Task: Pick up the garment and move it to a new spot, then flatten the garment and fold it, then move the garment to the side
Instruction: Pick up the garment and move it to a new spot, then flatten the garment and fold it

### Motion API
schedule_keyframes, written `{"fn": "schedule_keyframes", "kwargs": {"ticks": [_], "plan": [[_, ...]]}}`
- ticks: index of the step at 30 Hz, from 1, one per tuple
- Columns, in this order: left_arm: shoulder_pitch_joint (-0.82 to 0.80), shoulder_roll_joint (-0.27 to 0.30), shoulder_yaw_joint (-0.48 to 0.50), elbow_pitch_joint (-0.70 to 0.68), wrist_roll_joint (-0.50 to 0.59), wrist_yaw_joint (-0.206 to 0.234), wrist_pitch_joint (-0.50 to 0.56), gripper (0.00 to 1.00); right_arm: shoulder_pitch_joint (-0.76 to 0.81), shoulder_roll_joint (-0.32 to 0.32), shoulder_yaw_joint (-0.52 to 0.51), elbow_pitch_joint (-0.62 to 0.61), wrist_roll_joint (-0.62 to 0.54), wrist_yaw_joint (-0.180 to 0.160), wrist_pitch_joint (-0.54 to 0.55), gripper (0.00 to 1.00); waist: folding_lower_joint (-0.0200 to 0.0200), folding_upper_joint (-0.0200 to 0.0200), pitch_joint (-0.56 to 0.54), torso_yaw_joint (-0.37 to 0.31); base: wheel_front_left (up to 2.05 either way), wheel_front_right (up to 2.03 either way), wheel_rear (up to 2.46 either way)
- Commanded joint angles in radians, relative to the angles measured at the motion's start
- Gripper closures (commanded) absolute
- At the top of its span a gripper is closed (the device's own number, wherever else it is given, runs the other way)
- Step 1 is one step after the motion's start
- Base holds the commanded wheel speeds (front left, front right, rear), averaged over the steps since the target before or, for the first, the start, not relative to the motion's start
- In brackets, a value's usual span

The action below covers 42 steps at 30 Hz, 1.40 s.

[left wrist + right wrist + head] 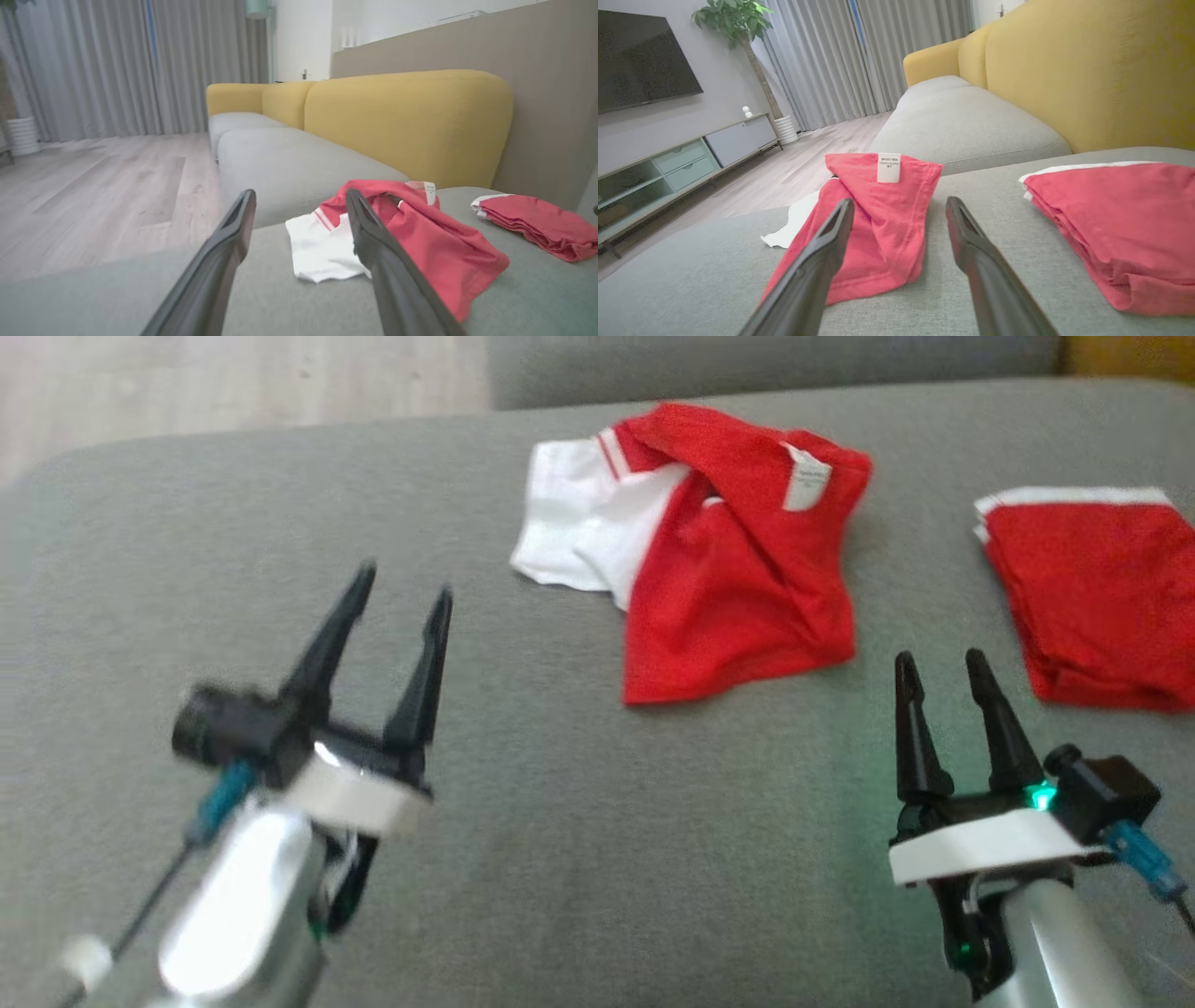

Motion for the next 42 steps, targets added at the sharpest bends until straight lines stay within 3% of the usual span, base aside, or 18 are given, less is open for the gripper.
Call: {"fn": "schedule_keyframes", "kwargs": {"ticks": [1,7,15,22,30,35,36,37,42], "plan": [[-0.005,0.006,0.057,-0.047,0.015,0.007,-0.006,0.00,-0.008,-0.003,0.022,-0.025,-0.009,-0.001,-0.011,0.00,0.0001,0.0000,-0.040,0.043,0.00,0.00,0.00],[0.168,-0.075,0.151,-0.109,0.056,-0.003,-0.006,0.00,0.017,-0.003,0.019,-0.003,-0.013,-0.001,-0.011,0.00,0.0001,0.0000,-0.064,0.095,0.00,0.00,0.00],[0.184,-0.156,0.215,-0.121,0.115,-0.049,-0.006,0.00,-0.029,-0.003,0.070,0.040,-0.064,-0.001,-0.010,0.00,0.0001,0.0000,-0.041,0.157,0.00,0.00,0.00],[0.166,-0.201,0.226,-0.103,0.134,-0.071,-0.006,0.00,-0.197,-0.003,0.216,0.232,-0.117,-0.001,0.123,0.00,0.0001,0.0000,0.001,0.212,0.00,0.00,0.00],[0.142,-0.230,0.211,-0.090,0.137,-0.078,-0.006,0.00,-0.374,-0.003,0.248,0.533,-0.116,-0.001,0.263,0.00,0.0001,0.0000,0.033,0.268,0.00,0.00,0.00],[0.140,-0.234,0.209,-0.090,0.135,-0.079,-0.006,0.00,-0.423,-0.003,0.255,0.653,-0.123,-0.001,0.297,0.00,0.0001,0.0000,0.038,0.273,0.00,0.00,0.00],[0.140,-0.235,0.210,-0.089,0.135,-0.079,-0.006,0.00,-0.431,-0.003,0.260,0.671,-0.117,-0.001,0.296,0.54,0.0001,0.0000,0.038,0.270,0.00,0.00,0.00],[0.142,-0.235,0.213,-0.088,0.135,-0.079,-0.006,0.00,-0.438,-0.003,0.268,0.683,-0.112,-0.001,0.289,1.00,0.0001,0.0000,0.038,0.264,0.00,0.00,0.00],[0.149,-0.236,0.230,-0.086,0.133,-0.079,-0.006,0.00,-0.436,-0.003,0.294,0.702,-0.064,-0.001,0.235,1.00,0.0001,0.0000,0.019,0.202,0.00,0.00,0.00]]}}
